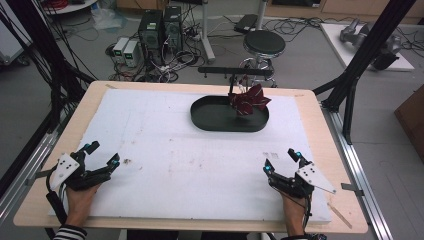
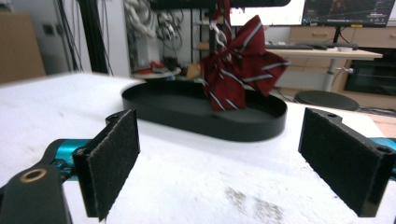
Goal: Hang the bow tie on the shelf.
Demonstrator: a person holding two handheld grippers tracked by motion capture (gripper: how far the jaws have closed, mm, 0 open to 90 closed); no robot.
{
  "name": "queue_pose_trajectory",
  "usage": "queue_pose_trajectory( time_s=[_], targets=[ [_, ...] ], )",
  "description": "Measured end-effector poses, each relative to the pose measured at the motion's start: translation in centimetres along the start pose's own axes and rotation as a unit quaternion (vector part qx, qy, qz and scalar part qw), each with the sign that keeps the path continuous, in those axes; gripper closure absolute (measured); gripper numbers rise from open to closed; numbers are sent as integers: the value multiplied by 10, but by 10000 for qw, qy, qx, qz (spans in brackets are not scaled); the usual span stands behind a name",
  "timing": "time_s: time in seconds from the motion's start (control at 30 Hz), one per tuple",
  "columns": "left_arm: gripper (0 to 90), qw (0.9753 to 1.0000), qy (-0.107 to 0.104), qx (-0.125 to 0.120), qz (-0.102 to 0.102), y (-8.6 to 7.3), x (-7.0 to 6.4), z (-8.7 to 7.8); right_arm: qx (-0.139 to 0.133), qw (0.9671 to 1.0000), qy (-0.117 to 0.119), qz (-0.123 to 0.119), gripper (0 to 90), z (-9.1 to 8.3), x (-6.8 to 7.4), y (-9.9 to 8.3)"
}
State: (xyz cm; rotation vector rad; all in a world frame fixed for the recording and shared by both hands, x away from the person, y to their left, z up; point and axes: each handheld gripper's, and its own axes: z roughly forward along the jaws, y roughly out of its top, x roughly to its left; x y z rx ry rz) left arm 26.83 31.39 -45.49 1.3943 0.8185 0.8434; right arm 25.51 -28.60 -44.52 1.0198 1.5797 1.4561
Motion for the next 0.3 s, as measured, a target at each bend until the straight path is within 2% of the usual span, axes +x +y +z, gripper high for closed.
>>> queue_pose_trajectory(
  time_s=[0.03,0.13,0.2,0.3],
  targets=[
    [149,10000,0,4,7,0,0,0,33,10000,-48,-79,117,1,0,-1],
    [149,10000,5,4,14,0,0,0,52,10000,-67,-39,117,2,0,-7],
    [149,10000,5,-11,13,0,-1,0,-8,9999,-89,-95,117,1,0,-7],
    [148,10000,6,-11,13,0,-1,0,-35,9999,-132,-45,117,0,1,-8]
  ],
)
